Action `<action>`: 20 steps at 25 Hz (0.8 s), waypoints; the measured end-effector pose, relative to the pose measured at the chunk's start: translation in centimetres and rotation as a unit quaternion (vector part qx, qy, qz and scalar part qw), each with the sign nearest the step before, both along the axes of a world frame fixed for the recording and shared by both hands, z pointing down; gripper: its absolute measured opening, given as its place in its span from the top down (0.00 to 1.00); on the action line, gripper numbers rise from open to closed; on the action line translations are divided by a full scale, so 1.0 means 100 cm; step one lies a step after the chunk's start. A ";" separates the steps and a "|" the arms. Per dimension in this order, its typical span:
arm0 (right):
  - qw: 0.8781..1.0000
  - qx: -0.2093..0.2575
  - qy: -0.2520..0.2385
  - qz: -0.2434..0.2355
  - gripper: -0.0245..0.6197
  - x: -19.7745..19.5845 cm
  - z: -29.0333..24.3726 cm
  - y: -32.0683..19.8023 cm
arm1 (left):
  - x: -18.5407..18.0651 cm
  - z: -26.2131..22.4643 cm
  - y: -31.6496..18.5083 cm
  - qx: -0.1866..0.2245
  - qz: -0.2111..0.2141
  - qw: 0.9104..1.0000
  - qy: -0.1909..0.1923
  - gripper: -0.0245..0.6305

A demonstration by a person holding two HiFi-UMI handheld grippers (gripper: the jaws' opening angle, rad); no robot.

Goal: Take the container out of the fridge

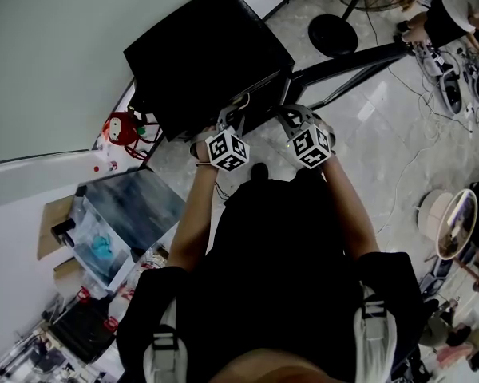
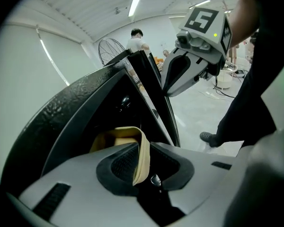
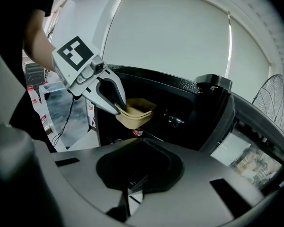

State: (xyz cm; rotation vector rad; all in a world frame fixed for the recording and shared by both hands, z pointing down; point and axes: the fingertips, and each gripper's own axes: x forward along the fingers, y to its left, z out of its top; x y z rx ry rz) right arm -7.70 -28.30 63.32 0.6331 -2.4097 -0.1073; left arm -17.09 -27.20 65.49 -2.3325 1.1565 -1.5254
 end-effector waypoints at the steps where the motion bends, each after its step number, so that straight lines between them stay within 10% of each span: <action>1: 1.000 0.000 0.000 0.001 0.96 0.001 0.001 0.001 | -0.002 0.003 0.000 -0.002 -0.002 1.000 -0.005 0.82; 20: 0.999 0.011 0.003 0.045 0.96 0.015 -0.003 0.009 | -0.008 0.016 -0.004 -0.012 0.036 0.999 -0.034 0.88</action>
